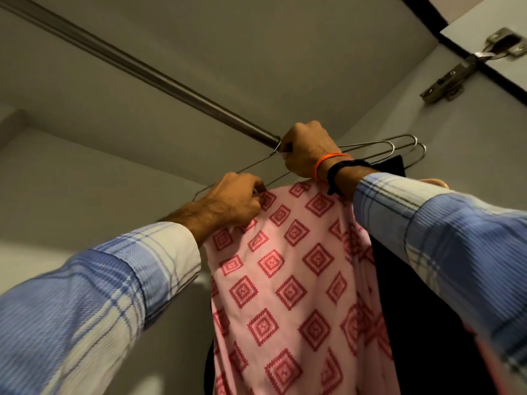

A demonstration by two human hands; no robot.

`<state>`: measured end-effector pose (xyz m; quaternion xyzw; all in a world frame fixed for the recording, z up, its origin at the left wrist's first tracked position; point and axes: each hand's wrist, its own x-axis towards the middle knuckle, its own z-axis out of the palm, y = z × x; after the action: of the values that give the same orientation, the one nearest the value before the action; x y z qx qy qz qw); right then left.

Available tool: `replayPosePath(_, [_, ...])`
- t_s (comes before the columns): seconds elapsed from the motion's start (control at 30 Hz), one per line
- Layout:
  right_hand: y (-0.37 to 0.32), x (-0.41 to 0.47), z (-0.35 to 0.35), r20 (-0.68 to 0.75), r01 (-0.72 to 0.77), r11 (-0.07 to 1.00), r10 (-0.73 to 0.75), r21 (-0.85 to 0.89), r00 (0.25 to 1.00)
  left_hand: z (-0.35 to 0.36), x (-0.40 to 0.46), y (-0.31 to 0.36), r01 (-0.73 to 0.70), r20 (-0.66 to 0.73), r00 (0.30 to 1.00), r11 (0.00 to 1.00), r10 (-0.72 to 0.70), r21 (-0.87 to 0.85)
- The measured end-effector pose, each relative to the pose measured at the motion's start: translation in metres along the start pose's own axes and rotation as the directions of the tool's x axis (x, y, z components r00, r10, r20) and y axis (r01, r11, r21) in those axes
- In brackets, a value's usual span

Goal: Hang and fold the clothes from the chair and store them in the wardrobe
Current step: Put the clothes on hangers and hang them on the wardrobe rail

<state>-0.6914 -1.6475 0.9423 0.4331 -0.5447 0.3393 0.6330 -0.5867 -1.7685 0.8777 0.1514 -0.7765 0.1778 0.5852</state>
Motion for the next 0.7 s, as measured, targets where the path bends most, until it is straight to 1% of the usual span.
replayPosePath(0.13, [0.006,-0.004,-0.010,0.011,0.002,0.996,-0.001,-0.085,1.000,-0.001,-0.003,0.002,-0.002,-0.012,1.000,1.000,0.002,0.002])
replayPosePath(0.2, [0.009,-0.005,-0.012,0.019,0.010,0.995,-0.009,-0.096,1.000,0.001,-0.005,0.003,0.004,-0.001,1.000,1.000,-0.004,-0.002])
replayPosePath(0.5, [0.026,-0.007,-0.006,0.015,-0.003,0.973,0.007,-0.231,1.000,0.027,-0.001,0.026,0.035,0.107,0.994,0.997,-0.027,-0.073])
replayPosePath(0.7, [0.037,-0.010,-0.002,0.029,0.022,0.972,-0.016,-0.234,0.999,0.041,0.001,0.032,0.061,0.135,0.990,0.995,-0.050,-0.078])
